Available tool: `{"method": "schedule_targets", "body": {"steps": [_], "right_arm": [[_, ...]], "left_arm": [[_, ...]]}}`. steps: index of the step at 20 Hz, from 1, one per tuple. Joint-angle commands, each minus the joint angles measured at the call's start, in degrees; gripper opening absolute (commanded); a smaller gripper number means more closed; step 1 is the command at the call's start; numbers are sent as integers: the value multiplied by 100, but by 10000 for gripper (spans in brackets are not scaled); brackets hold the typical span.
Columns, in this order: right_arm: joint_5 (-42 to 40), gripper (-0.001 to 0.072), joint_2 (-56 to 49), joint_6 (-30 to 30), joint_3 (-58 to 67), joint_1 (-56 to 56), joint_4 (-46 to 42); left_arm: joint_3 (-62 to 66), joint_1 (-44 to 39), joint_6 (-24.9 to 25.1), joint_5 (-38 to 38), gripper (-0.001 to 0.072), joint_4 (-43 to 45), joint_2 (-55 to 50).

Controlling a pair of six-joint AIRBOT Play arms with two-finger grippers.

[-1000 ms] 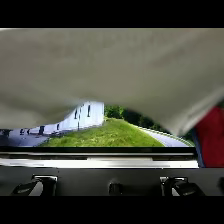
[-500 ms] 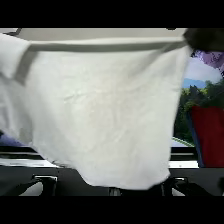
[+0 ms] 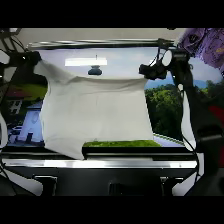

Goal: Fold the clothes and pants, and hang the long-sleeved shirts on hangers.

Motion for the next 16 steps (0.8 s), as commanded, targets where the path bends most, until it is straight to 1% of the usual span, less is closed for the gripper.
{"method": "schedule_targets", "body": {"steps": [1,2,3,4,5,6,7,8,10,11,12,13,14,15,16], "right_arm": [[-498,32,-599,90,7,4,118],[-490,36,-669,92,7,4,190],[-474,74,-697,103,7,4,247],[-468,168,-695,101,9,4,330],[-431,268,-654,101,9,2,444],[-328,337,-564,76,13,0,492],[-199,402,-424,-162,13,0,490],[0,427,-219,-728,13,0,472],[514,428,251,-1843,13,0,232],[811,429,470,-2170,11,-4,-11],[949,430,715,-2109,-35,-164,216],[1163,432,914,-2192,-81,-356,487],[1523,464,1123,-2376,-210,-586,678],[1698,494,1366,-2430,-509,-896,1067],[1834,494,1683,-2592,-999,-1276,1480]], "left_arm": [[-7,-103,-46,48,15,-57,-726],[-7,-122,-46,-116,20,-114,-828],[-4,-131,-46,-282,37,-192,-887],[-2,-129,-90,-437,120,-319,-898],[31,-101,-238,-603,380,-374,-876],[122,-39,-424,-815,614,-382,-828],[214,66,-619,-1067,673,-382,-721],[216,197,-616,-1276,673,-380,-551],[210,588,-564,-1867,672,-380,-136],[157,791,-566,-2146,671,-380,79],[24,1003,-566,-2428,667,-380,339],[-186,1189,-564,-2627,666,-378,599],[-476,1368,-564,-2769,666,-378,892],[-907,1561,-560,-2817,666,-376,1241],[-1445,1755,-566,-2811,665,-378,1633]]}}
